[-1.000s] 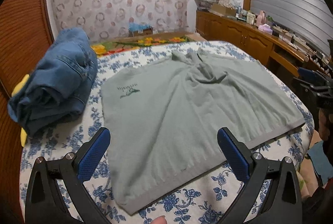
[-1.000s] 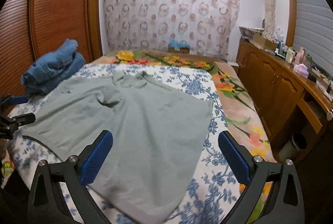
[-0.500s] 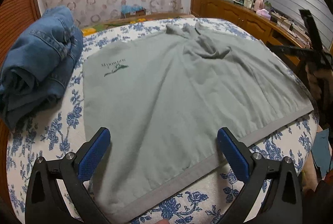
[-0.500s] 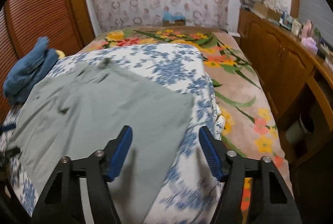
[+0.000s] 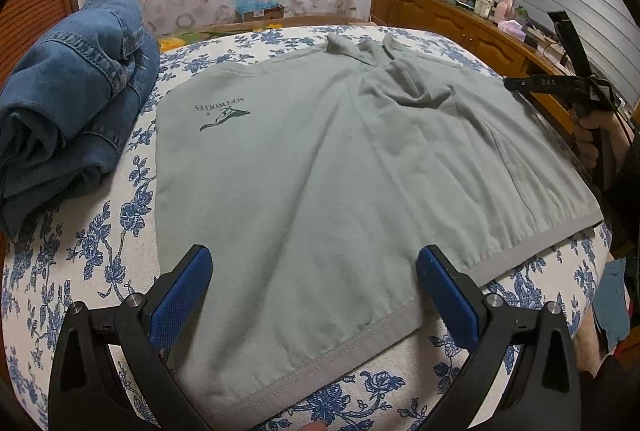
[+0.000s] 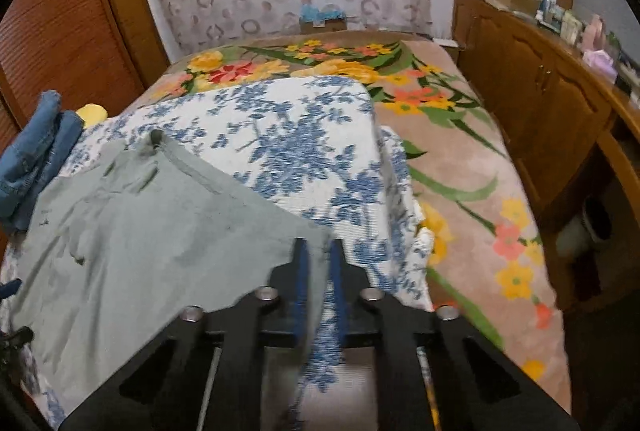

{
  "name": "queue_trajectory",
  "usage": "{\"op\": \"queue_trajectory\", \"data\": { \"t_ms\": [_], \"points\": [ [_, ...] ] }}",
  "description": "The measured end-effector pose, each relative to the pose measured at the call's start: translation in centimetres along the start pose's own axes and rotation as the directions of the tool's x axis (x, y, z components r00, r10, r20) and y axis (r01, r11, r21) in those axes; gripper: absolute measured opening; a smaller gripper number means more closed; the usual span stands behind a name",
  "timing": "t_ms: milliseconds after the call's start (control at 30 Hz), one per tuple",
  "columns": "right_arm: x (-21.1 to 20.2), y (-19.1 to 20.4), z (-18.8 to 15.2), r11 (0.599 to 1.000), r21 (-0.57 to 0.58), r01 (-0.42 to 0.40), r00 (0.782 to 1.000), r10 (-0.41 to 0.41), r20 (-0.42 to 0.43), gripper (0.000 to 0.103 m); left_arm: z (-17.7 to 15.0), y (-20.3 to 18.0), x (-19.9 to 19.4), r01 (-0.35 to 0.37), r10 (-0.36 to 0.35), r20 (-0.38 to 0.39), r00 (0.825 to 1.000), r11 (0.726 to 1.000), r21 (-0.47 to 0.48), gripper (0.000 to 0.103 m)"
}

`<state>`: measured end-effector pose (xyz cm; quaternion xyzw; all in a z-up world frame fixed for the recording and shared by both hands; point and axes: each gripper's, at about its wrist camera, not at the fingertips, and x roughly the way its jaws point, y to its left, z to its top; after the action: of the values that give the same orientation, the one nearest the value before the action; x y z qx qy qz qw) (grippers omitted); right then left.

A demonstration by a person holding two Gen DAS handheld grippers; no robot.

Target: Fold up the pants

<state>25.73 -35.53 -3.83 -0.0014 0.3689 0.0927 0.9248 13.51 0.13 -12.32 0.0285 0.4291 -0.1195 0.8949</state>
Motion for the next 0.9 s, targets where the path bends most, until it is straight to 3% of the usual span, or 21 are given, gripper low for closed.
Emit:
{"op": "queue_trajectory", "data": {
  "t_ms": [167,367,500,700,900],
  "points": [
    [-0.9,-1.0,-0.4,0.998,0.035,0.051,0.998,-0.052,0.030,0.004,0.0,0.0,0.0,-0.003,0.003,-0.003,1.000,1.000,0.001,0.103],
    [-1.8,0.9,-1.2,0.997,0.015,0.070,0.997,-0.070,0.020,0.004,0.1,-0.5,0.4,-0.037,0.038,-0.021,0.999,0.999,0.036,0.103],
    [-4.0,2.6,-2.0,0.997,-0.036,0.065,0.997,-0.063,0.054,0.016,0.2,-0.4,0.4,-0.036,0.037,-0.019,0.999,0.999,0.032,0.103],
    [-9.2,5.7,-6.9,0.996,-0.086,-0.020,0.993,0.030,0.113,0.047,0.2,-0.6,0.4,-0.047,0.047,-0.018,0.999,0.999,0.027,0.103],
    [-13.0,9.2,-13.0,0.980,-0.182,-0.080,0.989,0.100,0.105,0.057,-0.5,-0.5,-0.2,-0.051,0.052,-0.012,0.999,0.998,0.024,0.103]
  ]
}}
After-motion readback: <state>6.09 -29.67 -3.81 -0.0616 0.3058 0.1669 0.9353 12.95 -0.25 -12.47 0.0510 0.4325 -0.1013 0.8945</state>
